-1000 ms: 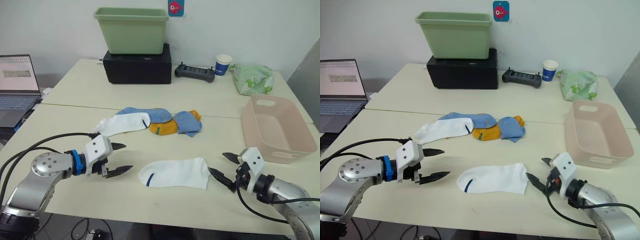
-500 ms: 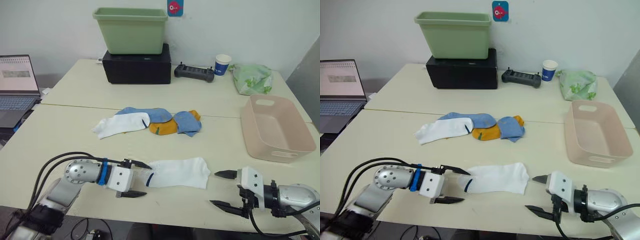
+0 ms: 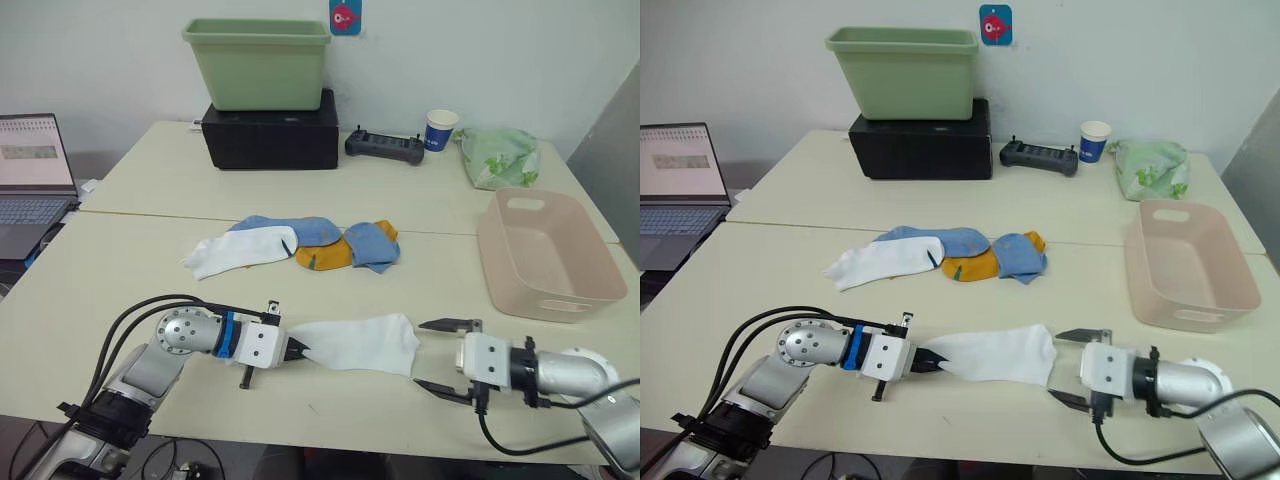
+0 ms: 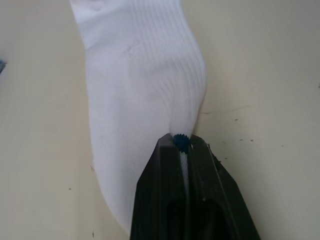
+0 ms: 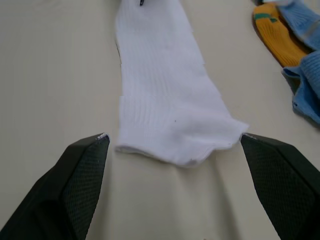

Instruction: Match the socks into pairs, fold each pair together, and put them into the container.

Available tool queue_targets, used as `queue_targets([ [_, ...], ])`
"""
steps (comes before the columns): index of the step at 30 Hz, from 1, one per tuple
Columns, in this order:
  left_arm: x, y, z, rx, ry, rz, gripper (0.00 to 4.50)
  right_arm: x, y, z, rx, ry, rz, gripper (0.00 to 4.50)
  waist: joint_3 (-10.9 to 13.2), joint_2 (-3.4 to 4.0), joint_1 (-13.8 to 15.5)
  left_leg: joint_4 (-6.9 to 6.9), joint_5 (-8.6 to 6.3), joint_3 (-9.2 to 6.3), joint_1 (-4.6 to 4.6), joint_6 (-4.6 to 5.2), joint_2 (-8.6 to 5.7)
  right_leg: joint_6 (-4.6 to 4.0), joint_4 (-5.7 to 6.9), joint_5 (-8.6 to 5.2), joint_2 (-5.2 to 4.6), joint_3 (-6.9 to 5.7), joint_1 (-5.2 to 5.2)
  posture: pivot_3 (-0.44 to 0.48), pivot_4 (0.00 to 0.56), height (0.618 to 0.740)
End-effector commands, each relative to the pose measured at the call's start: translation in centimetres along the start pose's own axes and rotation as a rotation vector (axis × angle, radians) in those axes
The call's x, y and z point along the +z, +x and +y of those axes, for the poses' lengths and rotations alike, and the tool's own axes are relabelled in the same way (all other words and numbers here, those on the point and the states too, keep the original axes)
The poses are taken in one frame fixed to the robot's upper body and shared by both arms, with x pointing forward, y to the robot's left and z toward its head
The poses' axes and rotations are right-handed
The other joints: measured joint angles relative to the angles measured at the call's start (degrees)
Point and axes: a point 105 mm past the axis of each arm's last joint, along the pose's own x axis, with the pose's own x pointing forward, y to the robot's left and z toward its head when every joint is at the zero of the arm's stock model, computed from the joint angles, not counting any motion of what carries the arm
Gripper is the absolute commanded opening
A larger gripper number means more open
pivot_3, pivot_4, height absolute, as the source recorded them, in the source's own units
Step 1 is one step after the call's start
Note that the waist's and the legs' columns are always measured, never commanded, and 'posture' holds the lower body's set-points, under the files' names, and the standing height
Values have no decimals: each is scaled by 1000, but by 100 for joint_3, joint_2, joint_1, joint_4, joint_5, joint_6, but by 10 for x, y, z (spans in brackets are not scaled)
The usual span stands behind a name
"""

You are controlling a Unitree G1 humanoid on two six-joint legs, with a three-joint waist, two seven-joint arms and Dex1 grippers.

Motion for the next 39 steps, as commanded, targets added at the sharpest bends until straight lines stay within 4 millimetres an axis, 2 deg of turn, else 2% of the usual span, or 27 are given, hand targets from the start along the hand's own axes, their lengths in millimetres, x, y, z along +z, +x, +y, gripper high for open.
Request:
queue_targets([
  [1,-5,0,-3,1,-39,32,41,-1,7,7,94,-126,-18,4500,0,0,8,0,0,-1,-1,0,0,0,0,0,0,-1,-1,0,150,696],
  [5,-2,0,-2,18,-62,27,41,3,14,4,115,-158,-50,4500,0,0,16,-1,-1,-4,-3,2,0,-1,3,0,-1,-2,-2,0,150,696],
  [8,-1,0,-2,16,-59,30,41,3,16,0,98,-115,-48,4500,0,0,13,0,-1,-4,-2,1,0,-2,7,1,-2,-2,-1,0,150,696],
  [9,-1,0,-3,14,-58,31,14,1,16,1,109,-109,-35,4312,0,0,13,0,-1,-4,-2,1,-1,-2,8,1,-2,-3,-1,0,150,696],
  [12,0,0,-5,9,-54,31,0,-3,17,1,126,-53,5,3541,0,0,12,0,-1,-4,-1,2,0,-2,8,1,-2,-2,-1,0,150,696],
  [17,2,1,-6,-3,-40,27,0,-3,19,-4,113,119,43,1684,0,0,11,1,-1,-5,1,1,0,-3,14,1,-2,-2,-1,0,150,696],
  [20,4,2,-6,-8,-31,23,0,-3,17,4,169,146,66,576,0,0,14,2,-1,-6,0,2,0,-3,14,1,-2,-3,-1,0,150,696],
  [22,4,2,-6,-8,-31,21,0,2,18,3,162,162,44,19,0,0,12,2,-1,-7,-1,2,0,-3,14,1,-1,-4,-2,0,150,696],
  [27,14,-5,-2,-6,-140,-24,0,21,16,-2,140,214,-43,19,0,0,8,1,-1,-7,-3,2,0,-3,14,1,-1,-3,-4,0,150,696],
  [31,40,-18,-8,-81,-333,-106,0,35,5,3,167,312,-87,19,3,-4,2,1,-1,-12,-10,2,2,-2,16,0,0,-8,-11,0,150,696],
  [32,49,-24,-14,-128,-392,-125,0,39,0,7,180,358,-94,19,5,-5,2,1,-1,-15,-11,2,3,-2,17,0,0,-11,-11,0,150,696],
  [35,77,-42,-48,-339,-604,-170,0,53,-15,23,247,516,-108,19,8,-8,-10,-1,-1,-21,-12,1,8,0,22,-3,0,-14,-13,0,150,696],
  [37,86,-50,-61,-421,-767,-187,0,60,-22,34,292,617,-102,19,10,-6,-15,-4,-1,-24,-5,1,8,-1,23,-5,-1,-13,-7,0,150,696],
  [39,87,-54,-66,-453,-905,-186,0,61,-26,44,342,716,-72,19,10,-7,-16,-3,-1,-23,1,1,7,0,28,-6,-1,-12,-4,0,150,696],
])
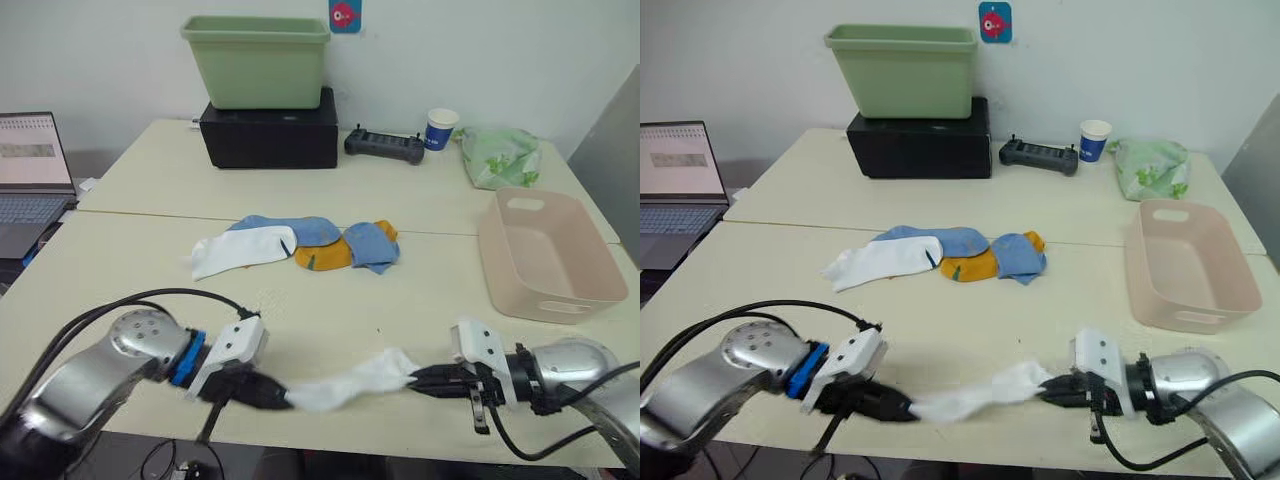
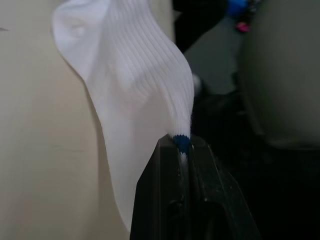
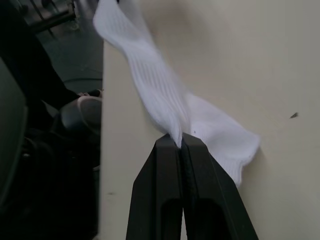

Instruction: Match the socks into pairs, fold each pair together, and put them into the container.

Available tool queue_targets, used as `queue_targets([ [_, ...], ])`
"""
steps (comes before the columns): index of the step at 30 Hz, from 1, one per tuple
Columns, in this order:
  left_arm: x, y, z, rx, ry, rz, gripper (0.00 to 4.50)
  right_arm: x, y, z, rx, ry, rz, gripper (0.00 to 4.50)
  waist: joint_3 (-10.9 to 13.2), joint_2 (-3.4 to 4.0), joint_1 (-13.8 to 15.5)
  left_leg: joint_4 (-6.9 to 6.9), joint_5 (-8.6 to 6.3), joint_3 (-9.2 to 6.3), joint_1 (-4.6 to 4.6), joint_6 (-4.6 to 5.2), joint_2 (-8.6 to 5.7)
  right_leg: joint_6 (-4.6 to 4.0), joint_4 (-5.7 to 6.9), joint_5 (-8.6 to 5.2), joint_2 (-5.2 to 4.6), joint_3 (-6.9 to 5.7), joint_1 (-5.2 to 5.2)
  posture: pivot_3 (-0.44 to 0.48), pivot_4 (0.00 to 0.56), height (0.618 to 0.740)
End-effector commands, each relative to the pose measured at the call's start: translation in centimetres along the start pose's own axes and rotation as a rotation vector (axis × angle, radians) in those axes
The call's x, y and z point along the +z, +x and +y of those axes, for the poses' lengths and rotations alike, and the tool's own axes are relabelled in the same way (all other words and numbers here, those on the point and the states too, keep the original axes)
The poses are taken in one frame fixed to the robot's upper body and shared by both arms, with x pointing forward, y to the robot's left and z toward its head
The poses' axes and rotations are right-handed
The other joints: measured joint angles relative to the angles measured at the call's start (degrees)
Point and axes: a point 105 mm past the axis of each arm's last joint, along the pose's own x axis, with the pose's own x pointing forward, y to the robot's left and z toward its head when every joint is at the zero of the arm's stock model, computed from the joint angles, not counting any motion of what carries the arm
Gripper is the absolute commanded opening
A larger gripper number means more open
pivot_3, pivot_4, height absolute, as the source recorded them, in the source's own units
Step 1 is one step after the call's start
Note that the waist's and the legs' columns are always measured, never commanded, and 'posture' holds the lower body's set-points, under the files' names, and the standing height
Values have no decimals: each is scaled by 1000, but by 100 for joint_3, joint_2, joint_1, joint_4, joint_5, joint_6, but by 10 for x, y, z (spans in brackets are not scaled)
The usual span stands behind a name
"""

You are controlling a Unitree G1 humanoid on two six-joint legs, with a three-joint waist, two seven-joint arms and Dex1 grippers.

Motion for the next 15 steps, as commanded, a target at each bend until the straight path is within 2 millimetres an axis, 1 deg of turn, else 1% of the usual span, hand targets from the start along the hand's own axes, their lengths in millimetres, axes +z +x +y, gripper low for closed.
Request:
queue_targets([
  [1,3,-1,-12,-67,-193,-47,0,1,-3,18,61,139,25,19,1,-2,0,0,0,0,1,0,-1,1,0,0,0,-2,2,0,150,696],
  [3,0,-1,6,-8,-277,-78,0,-5,-2,8,9,240,48,19,1,-4,0,1,0,4,2,0,-3,9,0,-6,1,-2,1,0,150,696],
  [5,-1,0,18,25,-324,-93,0,-7,-1,1,-23,297,55,19,8,-17,1,3,0,7,2,0,-7,8,-1,-5,1,1,0,0,150,696],
  [8,1,-4,67,156,-376,-133,0,-9,0,-25,-104,445,40,19,11,-26,6,4,0,4,-3,0,-6,-2,-2,-1,6,1,-5,0,150,696],
  [12,4,-9,108,250,-396,-130,0,-4,4,-57,-204,487,35,19,12,-28,8,5,0,6,-18,1,-10,-5,-3,1,8,5,-20,0,150,696],
  [15,2,-12,126,295,-383,-100,0,-1,8,-75,-260,491,36,19,11,-27,-1,4,0,3,-43,2,-7,-5,-2,1,11,4,-49,0,150,696],
])
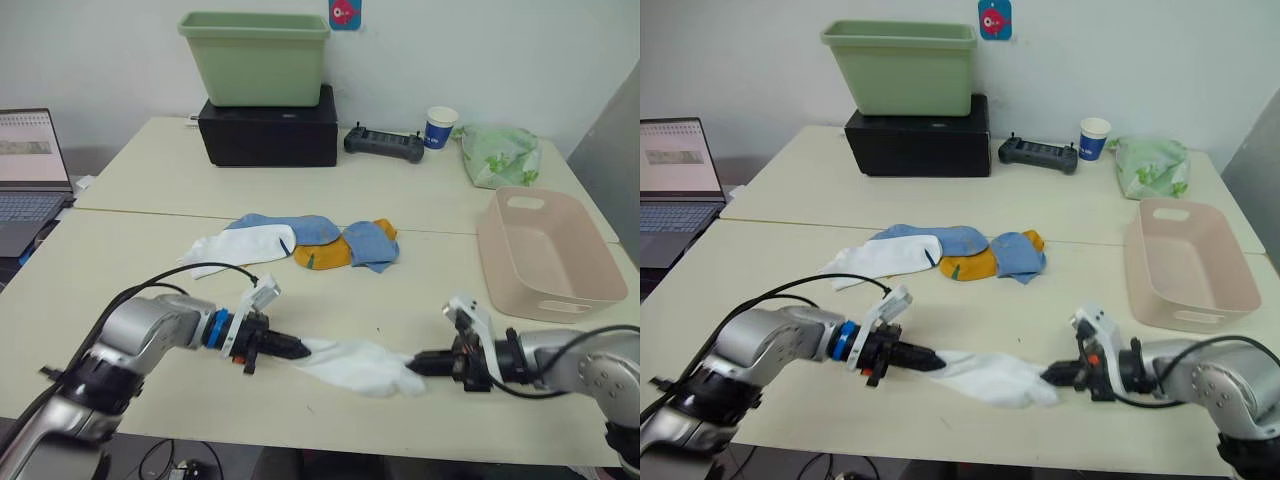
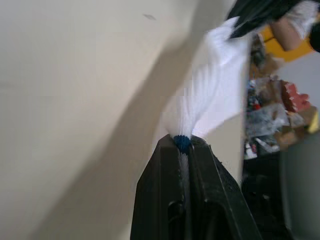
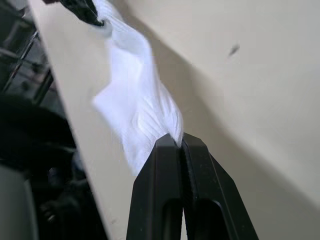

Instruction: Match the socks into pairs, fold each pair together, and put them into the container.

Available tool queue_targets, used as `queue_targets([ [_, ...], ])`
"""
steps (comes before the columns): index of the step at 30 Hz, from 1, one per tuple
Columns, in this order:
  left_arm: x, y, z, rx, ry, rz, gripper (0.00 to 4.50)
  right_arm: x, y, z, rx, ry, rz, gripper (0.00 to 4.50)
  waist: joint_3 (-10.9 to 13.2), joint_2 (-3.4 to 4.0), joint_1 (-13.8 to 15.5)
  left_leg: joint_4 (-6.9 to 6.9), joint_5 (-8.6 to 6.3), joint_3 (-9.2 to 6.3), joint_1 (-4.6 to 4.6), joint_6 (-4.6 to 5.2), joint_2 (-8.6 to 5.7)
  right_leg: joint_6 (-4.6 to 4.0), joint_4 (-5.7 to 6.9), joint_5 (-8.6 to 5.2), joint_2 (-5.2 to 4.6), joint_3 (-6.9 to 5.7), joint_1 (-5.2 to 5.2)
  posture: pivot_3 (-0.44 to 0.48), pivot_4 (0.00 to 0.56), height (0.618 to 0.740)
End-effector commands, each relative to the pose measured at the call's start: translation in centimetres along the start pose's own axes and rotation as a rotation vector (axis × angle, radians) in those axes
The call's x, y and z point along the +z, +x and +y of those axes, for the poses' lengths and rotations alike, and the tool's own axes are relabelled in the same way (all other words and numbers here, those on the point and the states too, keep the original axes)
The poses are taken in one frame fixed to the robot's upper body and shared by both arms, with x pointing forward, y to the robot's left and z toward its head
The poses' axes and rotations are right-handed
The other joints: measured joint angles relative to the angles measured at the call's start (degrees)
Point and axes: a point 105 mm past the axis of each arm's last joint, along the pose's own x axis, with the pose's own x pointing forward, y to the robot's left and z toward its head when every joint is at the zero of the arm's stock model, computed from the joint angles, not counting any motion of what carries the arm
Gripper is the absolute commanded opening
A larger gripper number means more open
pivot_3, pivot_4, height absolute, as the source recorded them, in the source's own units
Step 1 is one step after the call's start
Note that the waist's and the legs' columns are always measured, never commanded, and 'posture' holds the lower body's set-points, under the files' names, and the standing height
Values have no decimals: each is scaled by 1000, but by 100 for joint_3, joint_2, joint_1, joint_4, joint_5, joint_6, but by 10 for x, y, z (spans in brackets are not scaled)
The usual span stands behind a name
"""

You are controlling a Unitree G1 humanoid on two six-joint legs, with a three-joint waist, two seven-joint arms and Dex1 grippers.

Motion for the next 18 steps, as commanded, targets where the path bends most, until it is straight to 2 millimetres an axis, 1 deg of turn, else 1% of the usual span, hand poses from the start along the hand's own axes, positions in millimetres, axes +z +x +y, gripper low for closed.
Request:
queue_targets([
  [1,3,-1,15,49,22,21,0,8,5,-13,-64,-13,1,19,-1,2,2,0,1,0,-15,0,1,0,3,0,1,0,-19,0,150,696],
  [3,4,0,19,53,20,22,0,12,8,-20,-103,-40,5,19,-2,3,9,3,3,-2,-53,-1,2,0,18,0,0,-2,-60,0,150,696],
  [5,7,2,20,56,25,8,0,16,11,-26,-130,-63,-3,19,-2,4,13,6,10,0,-57,-14,1,-1,25,-1,-3,-2,-64,0,150,696],
  [8,18,3,23,72,24,-52,0,25,11,-31,-167,-93,-39,19,-2,3,18,16,4,2,-53,-1,-2,0,47,-1,-9,-1,-62,0,150,696],
  [9,21,1,24,94,43,-70,0,28,10,-32,-180,-99,-59,246,-2,3,19,18,5,2,-54,-1,-3,0,53,-1,-10,-3,-61,0,150,696],
  [12,35,-11,22,146,96,-162,729,37,2,-35,-229,-163,-112,1041,-2,3,12,21,5,3,-53,-2,-3,0,58,0,-9,-3,-60,0,150,696],
  [14,44,-24,21,208,150,-227,1304,43,-4,-35,-264,-214,-148,1701,-2,3,-4,21,5,0,-54,-1,-1,0,57,-1,-8,-3,-62,0,150,696],
  [16,53,-35,20,249,146,-303,1954,47,-8,-35,-290,-256,-177,2437,-2,3,-4,20,5,-4,-54,-1,2,3,57,-3,-6,-4,-64,0,150,696],
  [18,53,-43,21,289,152,-325,2604,49,-12,-34,-304,-280,-199,3173,-2,4,-3,18,5,-7,-54,-2,4,3,57,-3,-5,-7,-64,0,150,696],
])
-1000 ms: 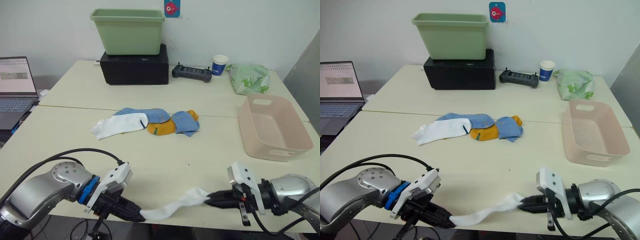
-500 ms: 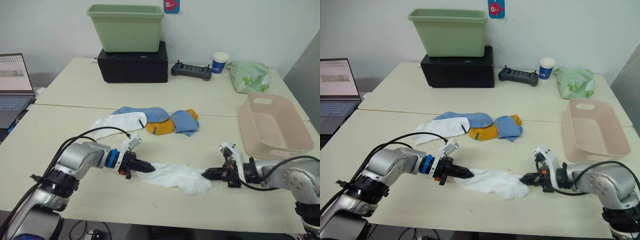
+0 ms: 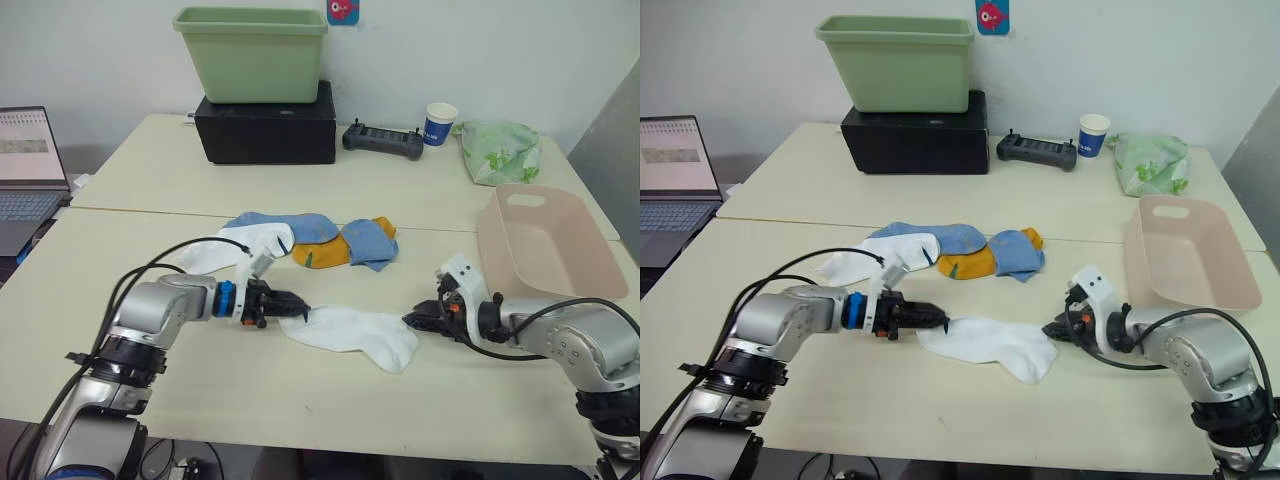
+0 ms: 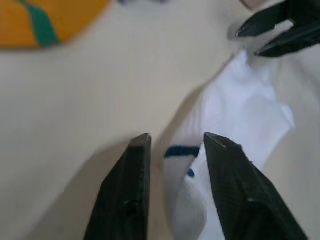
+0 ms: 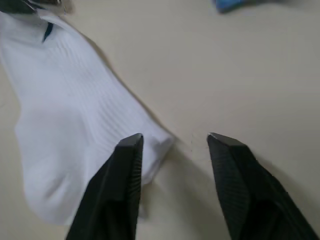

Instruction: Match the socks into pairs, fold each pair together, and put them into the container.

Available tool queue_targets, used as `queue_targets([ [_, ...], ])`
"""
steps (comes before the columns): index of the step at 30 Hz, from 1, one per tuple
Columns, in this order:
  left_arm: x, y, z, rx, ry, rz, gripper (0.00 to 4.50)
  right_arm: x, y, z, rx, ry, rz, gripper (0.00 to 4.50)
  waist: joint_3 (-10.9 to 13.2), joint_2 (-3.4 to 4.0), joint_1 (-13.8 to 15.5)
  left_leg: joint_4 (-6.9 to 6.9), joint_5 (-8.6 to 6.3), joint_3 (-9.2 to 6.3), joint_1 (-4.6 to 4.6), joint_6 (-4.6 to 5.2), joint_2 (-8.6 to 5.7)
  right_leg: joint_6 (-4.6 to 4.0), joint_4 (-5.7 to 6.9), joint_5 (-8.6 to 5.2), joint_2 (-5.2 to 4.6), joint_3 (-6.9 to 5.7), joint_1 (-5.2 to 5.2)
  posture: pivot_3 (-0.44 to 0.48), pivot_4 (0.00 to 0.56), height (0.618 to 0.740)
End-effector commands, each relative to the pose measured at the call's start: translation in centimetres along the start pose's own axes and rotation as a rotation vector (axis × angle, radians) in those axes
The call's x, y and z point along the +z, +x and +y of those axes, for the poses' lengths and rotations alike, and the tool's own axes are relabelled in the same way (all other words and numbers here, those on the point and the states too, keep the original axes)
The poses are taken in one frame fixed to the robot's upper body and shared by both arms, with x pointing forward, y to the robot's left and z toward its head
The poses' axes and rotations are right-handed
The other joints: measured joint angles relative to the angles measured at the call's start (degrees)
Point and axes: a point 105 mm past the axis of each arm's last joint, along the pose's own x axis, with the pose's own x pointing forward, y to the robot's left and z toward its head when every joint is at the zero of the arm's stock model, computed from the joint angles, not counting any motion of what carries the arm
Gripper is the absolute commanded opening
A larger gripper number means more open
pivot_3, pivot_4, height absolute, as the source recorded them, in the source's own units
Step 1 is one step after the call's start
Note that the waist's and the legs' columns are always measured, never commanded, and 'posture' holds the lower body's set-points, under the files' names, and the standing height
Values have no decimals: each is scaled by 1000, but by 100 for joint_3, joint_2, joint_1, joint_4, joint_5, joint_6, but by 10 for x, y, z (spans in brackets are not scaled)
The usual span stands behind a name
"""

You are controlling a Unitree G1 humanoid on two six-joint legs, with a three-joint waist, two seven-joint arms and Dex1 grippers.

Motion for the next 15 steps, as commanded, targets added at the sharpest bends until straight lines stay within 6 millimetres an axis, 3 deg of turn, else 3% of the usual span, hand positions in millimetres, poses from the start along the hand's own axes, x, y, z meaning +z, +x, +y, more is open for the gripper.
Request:
queue_targets([
  [1,13,-15,0,57,43,-71,2896,16,-11,2,-30,-79,-94,3501,0,0,0,0,0,-1,1,0,0,0,1,0,0,0,0,0,150,696],
  [4,8,-23,-2,77,36,-81,3887,16,-16,7,-12,-85,-126,4500,0,0,3,0,0,2,2,-1,-3,0,3,0,-4,2,3,0,150,696],
  [6,-4,-25,-9,75,51,-67,4488,10,-19,16,0,-92,-156,4500,0,0,7,0,0,2,1,-1,-3,0,1,0,-5,5,3,0,150,696],
  [15,-27,4,-18,62,103,-36,4488,-33,-9,24,-88,-54,-135,4500,-1,-2,19,0,7,9,5,-13,-7,1,6,0,-9,0,9,0,150,696],
])
